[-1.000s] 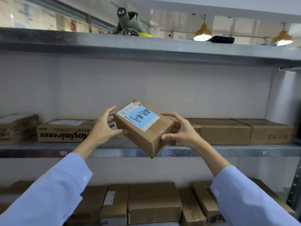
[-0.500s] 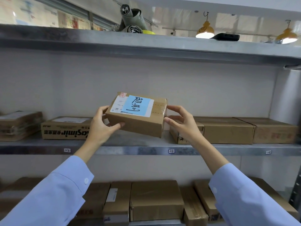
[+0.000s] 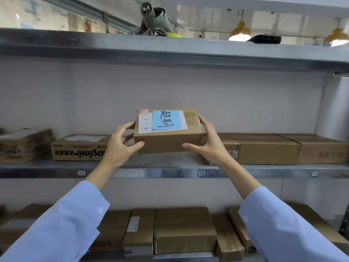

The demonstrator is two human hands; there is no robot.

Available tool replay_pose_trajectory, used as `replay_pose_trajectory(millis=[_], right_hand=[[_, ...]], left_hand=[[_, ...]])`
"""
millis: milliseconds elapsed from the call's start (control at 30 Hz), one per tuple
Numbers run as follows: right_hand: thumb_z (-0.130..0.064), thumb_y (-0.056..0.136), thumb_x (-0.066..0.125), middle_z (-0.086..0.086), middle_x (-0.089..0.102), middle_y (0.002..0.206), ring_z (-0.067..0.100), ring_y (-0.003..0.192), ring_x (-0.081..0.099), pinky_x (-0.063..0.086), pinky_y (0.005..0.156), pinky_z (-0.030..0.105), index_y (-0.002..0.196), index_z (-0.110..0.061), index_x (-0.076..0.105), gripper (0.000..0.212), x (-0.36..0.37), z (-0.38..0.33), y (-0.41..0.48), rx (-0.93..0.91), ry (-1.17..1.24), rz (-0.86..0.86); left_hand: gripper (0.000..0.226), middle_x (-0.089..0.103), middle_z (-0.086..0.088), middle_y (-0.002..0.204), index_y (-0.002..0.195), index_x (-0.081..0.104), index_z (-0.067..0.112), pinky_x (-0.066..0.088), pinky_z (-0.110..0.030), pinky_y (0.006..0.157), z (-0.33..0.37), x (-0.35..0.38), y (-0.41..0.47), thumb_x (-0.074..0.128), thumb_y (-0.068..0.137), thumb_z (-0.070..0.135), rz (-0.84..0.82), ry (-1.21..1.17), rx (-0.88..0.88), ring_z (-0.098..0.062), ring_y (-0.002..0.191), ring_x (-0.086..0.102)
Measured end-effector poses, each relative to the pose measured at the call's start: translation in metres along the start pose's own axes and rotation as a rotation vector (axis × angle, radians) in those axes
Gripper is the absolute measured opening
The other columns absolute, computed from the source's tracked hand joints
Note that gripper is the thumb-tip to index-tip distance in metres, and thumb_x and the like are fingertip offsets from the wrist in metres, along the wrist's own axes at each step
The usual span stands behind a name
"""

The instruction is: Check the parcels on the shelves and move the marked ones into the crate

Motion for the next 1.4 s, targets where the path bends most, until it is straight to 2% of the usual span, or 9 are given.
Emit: replay_pose_trajectory(millis=[100,200,333,600,733,800,1033,1267,1400], right_hand=[[-0.028,0.068,0.089,-0.006,0.034,0.134,-0.01,0.116,0.041,0.033,0.089,-0.002,0.152,-0.034,0.027,0.105,-0.003,0.003,0.003,0.009,0.006,0.053],[-0.028,0.066,0.091,-0.005,0.039,0.132,-0.005,0.117,0.043,0.036,0.106,0.019,0.149,-0.033,0.03,0.103,-0.007,0.004,0.004,0.033,0.023,0.072],[-0.041,0.055,0.093,-0.006,0.045,0.141,0.006,0.13,0.045,0.042,0.111,0.038,0.146,-0.035,0.035,0.108,-0.011,0.008,0.005,0.037,0.089,0.059],[-0.039,0.044,0.096,-0.011,0.048,0.138,0.009,0.128,0.046,0.043,0.107,0.03,0.141,-0.034,0.028,0.119,-0.004,0.007,0.002,0.045,0.122,0.073],[-0.02,0.049,0.098,-0.013,0.05,0.131,0.009,0.123,0.049,0.044,0.101,0.023,0.141,-0.032,0.028,0.116,-0.002,0.007,0.004,0.053,0.099,0.079],[-0.017,0.051,0.097,-0.019,0.051,0.123,0.003,0.117,0.051,0.042,0.098,0.017,0.138,-0.027,0.033,0.108,-0.002,0.005,0.003,0.045,0.079,0.118],[-0.029,0.055,0.094,-0.007,0.053,0.133,0.011,0.116,0.054,0.047,0.095,0.029,0.139,-0.026,0.038,0.101,-0.002,0.003,-0.003,0.027,0.03,0.25],[-0.026,0.062,0.091,-0.011,0.05,0.14,0.009,0.123,0.051,0.047,0.104,0.038,0.139,-0.027,0.04,0.093,0.008,-0.001,-0.004,0.026,-0.003,0.065],[-0.024,0.063,0.09,-0.012,0.04,0.149,0.009,0.125,0.049,0.048,0.104,0.039,0.146,-0.03,0.031,0.102,0.014,-0.009,-0.009,0.006,-0.001,-0.044]], left_hand=[[0.058,0.057,0.015,0.13,0.128,0.05,0.032,0.05,-0.017,0.093,0.008,0.0,-0.005,0.075,0.082,0.006,-0.093,-0.01,0.001,0.001,0.114,0.058],[0.059,0.055,0.018,0.131,0.133,0.051,0.025,0.05,-0.01,0.079,0.014,-0.001,-0.008,0.073,0.083,0.004,-0.152,-0.029,0.008,0.003,0.115,0.058],[0.063,0.056,0.021,0.13,0.132,0.052,0.027,0.055,-0.018,0.077,0.017,-0.003,-0.008,0.076,0.079,0.003,-0.18,-0.05,0.017,-0.002,0.116,0.059],[0.107,0.044,0.018,0.146,0.142,0.037,0.043,0.049,-0.027,0.098,0.011,0.001,-0.007,0.095,0.052,0.039,-0.276,0.024,-0.024,-0.001,0.134,0.043],[0.098,0.052,0.013,0.139,0.136,0.044,0.042,0.047,-0.042,0.105,0.009,0.007,-0.01,0.093,0.051,0.037,-0.339,0.001,-0.015,-0.014,0.132,0.049],[0.095,0.051,0.013,0.139,0.135,0.045,0.041,0.049,-0.042,0.103,0.009,0.006,-0.011,0.09,0.051,0.037,-0.293,-0.01,-0.028,-0.015,0.129,0.052],[0.082,0.056,0.013,0.128,0.131,0.051,0.038,0.051,-0.05,0.098,0.013,0.011,-0.014,0.086,0.058,0.036,-0.205,0.056,0.051,-0.019,0.119,0.057],[0.077,0.057,0.01,0.132,0.124,0.05,0.035,0.055,-0.048,0.092,0.007,0.02,-0.019,0.087,0.057,0.035,-0.142,-0.017,0.014,-0.011,0.128,0.051],[0.083,0.056,0.018,0.134,0.133,0.048,0.038,0.053,-0.049,0.095,0.009,0.025,-0.019,0.086,0.06,0.031,-0.116,0.017,0.019,-0.011,0.126,0.053]])
Point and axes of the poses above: each hand's wrist, its own y-axis towards the middle knuckle, its own x-axis out of the palm, z = x × y, the point moved 5 cm from there along y, towards the middle knuckle
